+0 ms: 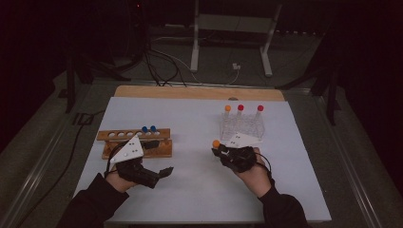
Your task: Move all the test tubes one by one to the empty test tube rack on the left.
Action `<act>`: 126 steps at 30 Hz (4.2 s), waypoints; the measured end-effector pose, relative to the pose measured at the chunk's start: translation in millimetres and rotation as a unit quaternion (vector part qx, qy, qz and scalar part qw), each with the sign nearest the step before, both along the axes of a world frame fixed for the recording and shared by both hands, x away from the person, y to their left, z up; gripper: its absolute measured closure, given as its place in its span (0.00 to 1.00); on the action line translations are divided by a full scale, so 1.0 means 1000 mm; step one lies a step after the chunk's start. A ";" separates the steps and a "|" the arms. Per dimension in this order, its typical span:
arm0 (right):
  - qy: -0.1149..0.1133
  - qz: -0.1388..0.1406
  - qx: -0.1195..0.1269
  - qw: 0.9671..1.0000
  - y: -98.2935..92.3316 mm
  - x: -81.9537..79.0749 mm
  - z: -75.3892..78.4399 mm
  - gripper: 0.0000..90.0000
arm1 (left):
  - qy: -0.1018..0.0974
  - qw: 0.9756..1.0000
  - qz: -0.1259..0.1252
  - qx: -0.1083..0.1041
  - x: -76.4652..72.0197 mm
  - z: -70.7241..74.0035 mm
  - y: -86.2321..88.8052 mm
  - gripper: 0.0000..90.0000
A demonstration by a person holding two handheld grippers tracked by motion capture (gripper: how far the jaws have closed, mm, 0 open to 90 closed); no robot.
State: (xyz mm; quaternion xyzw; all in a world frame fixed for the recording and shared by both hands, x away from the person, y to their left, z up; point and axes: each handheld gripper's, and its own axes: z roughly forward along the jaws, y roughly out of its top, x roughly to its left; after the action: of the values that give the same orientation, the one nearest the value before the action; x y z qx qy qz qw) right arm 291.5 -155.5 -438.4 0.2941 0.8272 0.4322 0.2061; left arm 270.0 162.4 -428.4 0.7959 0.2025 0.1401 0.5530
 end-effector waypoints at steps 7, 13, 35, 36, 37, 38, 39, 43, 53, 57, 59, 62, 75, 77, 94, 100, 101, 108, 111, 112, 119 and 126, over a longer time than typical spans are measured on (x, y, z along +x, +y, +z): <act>0.005 0.031 -0.007 0.999 0.015 -0.009 -0.004 0.83 | -0.003 1.000 -0.023 0.000 0.004 0.006 -0.024 0.08; 0.008 0.046 -0.003 0.999 0.020 -0.015 -0.003 0.83 | -0.003 0.999 -0.041 -0.007 0.012 0.009 -0.046 0.18; 0.007 0.046 0.004 0.999 0.018 -0.016 0.000 0.83 | -0.015 0.998 -0.045 0.031 0.025 0.000 -0.093 0.72; 0.007 0.045 0.005 0.999 0.018 -0.016 0.000 0.83 | -0.015 0.998 -0.046 0.032 0.025 0.000 -0.093 0.73; 0.006 0.045 0.006 0.999 0.018 -0.016 0.000 0.83 | -0.013 0.998 -0.051 0.032 0.026 0.000 -0.094 0.75; 0.006 0.045 0.005 0.999 0.018 -0.016 0.000 0.83 | -0.015 0.998 -0.051 0.034 0.025 0.000 -0.094 0.78; 0.006 0.045 0.005 0.999 0.018 -0.016 0.000 0.83 | -0.017 0.998 -0.051 0.037 0.025 0.001 -0.095 0.78; 0.008 0.045 0.011 0.999 0.017 -0.016 0.000 0.82 | -0.025 0.998 -0.048 0.040 0.024 0.002 -0.095 0.80; 0.005 0.035 0.057 0.998 0.009 -0.014 0.009 0.47 | -0.034 0.999 -0.022 0.037 0.025 0.015 -0.070 0.80; 0.005 0.038 0.068 0.997 0.005 -0.013 0.013 0.39 | -0.040 0.999 -0.006 0.035 0.024 0.020 -0.054 0.80; 0.002 0.035 0.075 0.997 0.003 -0.012 0.014 0.36 | -0.039 0.999 0.000 0.035 0.024 0.022 -0.044 0.80; 0.001 0.033 0.082 0.996 0.000 -0.012 0.016 0.30 | -0.042 0.998 0.019 0.038 0.024 0.026 -0.030 0.80; -0.006 0.044 0.092 0.995 -0.003 -0.014 0.019 0.00 | -0.054 0.993 0.102 0.032 0.024 0.041 0.034 0.80; -0.010 0.041 0.092 0.995 -0.003 -0.014 0.019 0.00 | -0.056 0.991 0.115 0.030 0.024 0.043 0.043 0.80; -0.011 0.038 0.098 0.994 -0.006 -0.012 0.019 0.00 | -0.060 0.977 0.203 0.011 0.056 0.037 0.086 0.80; -0.008 0.037 0.096 0.995 -0.006 -0.012 0.018 0.00 | -0.044 0.976 0.214 0.008 0.068 0.024 0.089 0.80; -0.009 0.037 0.097 0.995 -0.006 -0.012 0.018 0.00 | -0.042 0.976 0.215 0.009 0.069 0.022 0.089 0.80; -0.006 0.038 0.097 0.995 -0.008 -0.011 0.018 0.00 | -0.023 0.976 0.214 0.013 0.073 0.005 0.087 0.80; -0.005 0.042 0.096 0.994 -0.007 -0.011 0.018 0.00 | -0.016 0.977 0.214 0.018 0.074 -0.003 0.086 0.80; -0.006 0.045 0.096 0.994 -0.007 -0.011 0.017 0.00 | -0.013 0.977 0.213 0.020 0.075 -0.006 0.086 0.80; -0.006 0.048 0.099 0.994 -0.008 -0.011 0.019 0.00 | 0.003 0.976 0.216 0.028 0.078 -0.018 0.085 0.80; -0.008 0.050 0.102 0.993 -0.010 -0.011 0.020 0.00 | 0.014 0.976 0.215 0.036 0.080 -0.026 0.084 0.80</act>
State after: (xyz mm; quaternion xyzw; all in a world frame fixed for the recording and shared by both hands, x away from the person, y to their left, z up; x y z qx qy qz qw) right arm 280.2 -165.3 -418.6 0.2684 0.7906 0.5267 0.1597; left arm 350.4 246.8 -454.3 0.7547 0.3720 0.2516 0.4783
